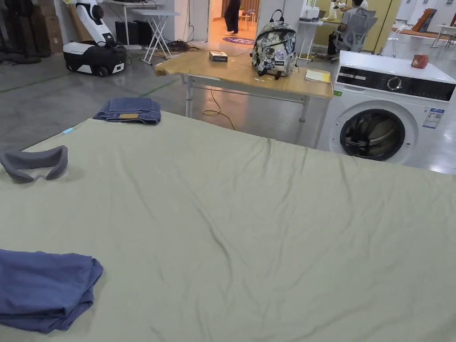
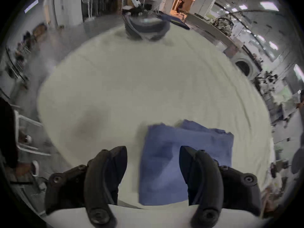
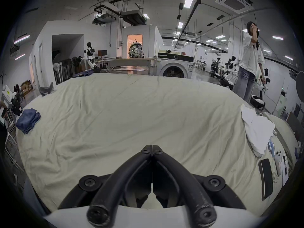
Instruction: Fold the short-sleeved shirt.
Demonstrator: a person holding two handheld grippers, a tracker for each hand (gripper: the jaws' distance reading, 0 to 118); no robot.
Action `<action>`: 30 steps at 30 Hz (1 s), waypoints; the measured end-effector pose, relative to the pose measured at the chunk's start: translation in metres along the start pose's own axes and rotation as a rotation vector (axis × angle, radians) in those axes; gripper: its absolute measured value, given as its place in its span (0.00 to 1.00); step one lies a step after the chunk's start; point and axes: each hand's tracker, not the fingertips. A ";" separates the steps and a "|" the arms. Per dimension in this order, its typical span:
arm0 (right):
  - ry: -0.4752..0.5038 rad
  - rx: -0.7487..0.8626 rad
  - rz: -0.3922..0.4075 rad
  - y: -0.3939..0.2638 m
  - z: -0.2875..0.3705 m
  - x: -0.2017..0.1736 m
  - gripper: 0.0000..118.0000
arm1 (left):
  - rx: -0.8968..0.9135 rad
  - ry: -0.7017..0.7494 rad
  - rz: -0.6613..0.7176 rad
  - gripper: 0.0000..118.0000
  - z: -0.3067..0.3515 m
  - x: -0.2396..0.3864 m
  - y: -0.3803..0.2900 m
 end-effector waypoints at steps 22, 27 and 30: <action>0.013 0.083 -0.068 0.022 0.006 0.006 0.00 | 0.471 -0.324 -0.365 0.00 -0.018 0.267 -0.124; 0.000 0.126 -0.072 0.033 0.007 0.005 0.00 | 0.548 -0.377 -0.318 0.00 -0.011 0.350 -0.169; -0.012 0.158 -0.076 0.039 0.009 0.007 0.00 | 0.642 -0.368 -0.350 0.00 -0.004 0.383 -0.189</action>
